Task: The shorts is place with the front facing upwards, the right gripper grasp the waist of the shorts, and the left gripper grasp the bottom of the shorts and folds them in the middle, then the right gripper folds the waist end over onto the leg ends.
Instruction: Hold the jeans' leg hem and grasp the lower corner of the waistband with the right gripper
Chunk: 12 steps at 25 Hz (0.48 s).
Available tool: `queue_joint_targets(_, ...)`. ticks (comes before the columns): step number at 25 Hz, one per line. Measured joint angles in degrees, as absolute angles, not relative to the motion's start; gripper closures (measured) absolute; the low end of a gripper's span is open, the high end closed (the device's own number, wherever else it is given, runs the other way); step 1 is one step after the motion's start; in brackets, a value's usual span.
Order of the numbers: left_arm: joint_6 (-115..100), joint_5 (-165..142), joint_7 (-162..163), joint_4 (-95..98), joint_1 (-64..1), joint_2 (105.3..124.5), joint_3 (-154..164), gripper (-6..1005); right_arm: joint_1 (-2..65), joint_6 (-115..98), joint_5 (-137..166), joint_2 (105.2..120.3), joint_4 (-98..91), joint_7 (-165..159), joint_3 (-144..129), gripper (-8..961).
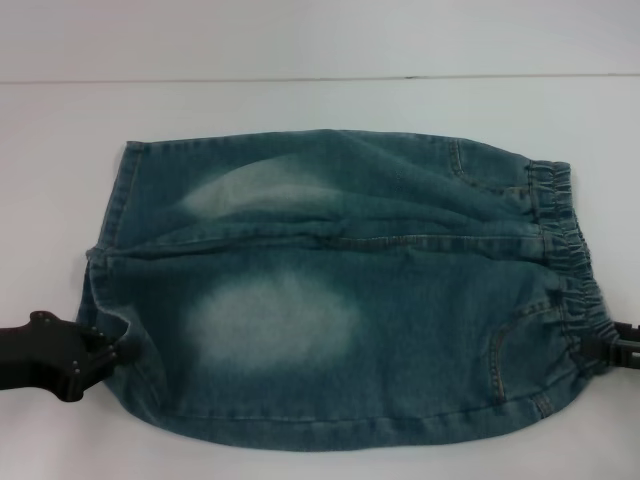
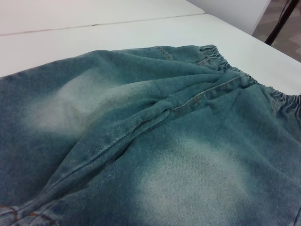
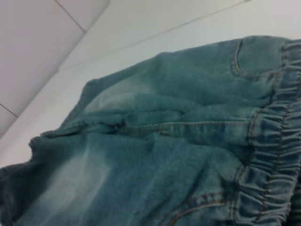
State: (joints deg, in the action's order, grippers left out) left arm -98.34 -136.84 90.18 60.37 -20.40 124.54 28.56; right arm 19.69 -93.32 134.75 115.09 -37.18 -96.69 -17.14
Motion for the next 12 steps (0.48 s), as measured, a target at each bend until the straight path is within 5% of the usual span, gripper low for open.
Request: queue_joint_targets(12, -98.3, -136.8, 90.2, 60.1, -20.9, 124.54, 28.6, 959, 20.5, -92.1, 135.3, 115.53, -37.2, -96.7, -18.1, 50)
